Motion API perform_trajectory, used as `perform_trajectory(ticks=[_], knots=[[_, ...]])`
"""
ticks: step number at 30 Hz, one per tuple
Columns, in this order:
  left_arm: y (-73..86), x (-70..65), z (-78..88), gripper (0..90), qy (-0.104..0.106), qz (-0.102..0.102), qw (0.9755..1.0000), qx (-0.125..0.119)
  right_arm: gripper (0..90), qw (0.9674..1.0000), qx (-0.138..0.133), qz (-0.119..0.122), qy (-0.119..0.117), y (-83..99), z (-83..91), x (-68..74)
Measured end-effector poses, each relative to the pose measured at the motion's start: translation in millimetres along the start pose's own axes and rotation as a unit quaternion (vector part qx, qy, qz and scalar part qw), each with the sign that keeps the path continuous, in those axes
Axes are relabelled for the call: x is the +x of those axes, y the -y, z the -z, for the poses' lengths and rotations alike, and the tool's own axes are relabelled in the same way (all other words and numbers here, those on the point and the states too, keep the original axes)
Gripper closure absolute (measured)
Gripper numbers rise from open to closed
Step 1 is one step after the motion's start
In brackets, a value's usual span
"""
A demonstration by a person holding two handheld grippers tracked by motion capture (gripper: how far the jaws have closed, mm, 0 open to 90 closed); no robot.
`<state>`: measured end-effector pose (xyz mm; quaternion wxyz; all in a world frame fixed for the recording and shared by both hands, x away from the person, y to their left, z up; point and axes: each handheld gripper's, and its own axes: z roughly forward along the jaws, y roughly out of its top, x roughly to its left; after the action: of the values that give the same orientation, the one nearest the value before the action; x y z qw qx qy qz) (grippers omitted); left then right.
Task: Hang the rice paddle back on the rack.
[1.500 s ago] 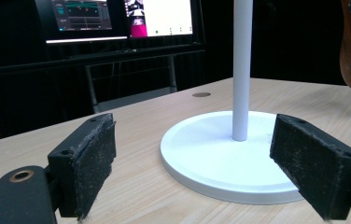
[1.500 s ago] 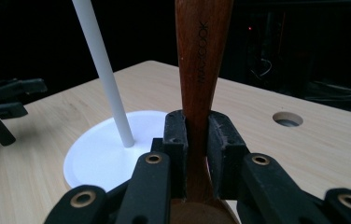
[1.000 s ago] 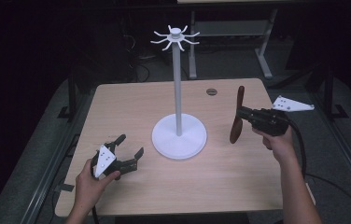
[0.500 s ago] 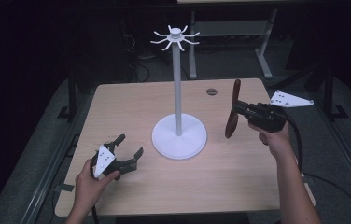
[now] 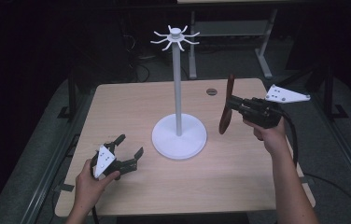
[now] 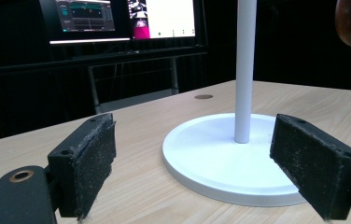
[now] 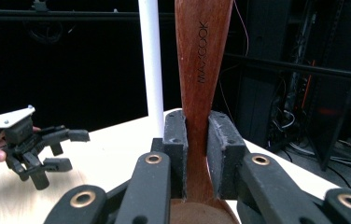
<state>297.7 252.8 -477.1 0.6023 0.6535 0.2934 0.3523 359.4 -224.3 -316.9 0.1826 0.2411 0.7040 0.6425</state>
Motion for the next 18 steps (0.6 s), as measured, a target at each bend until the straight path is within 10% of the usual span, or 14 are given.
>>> perform_trajectory(ticks=[18], knots=[[0.0,-0.8,0.0,13.7,0.003,-0.001,1.0000,-0.001,78.1,0.9993,-0.014,0.029,-0.017,-43.2,-19.1,11.3]])
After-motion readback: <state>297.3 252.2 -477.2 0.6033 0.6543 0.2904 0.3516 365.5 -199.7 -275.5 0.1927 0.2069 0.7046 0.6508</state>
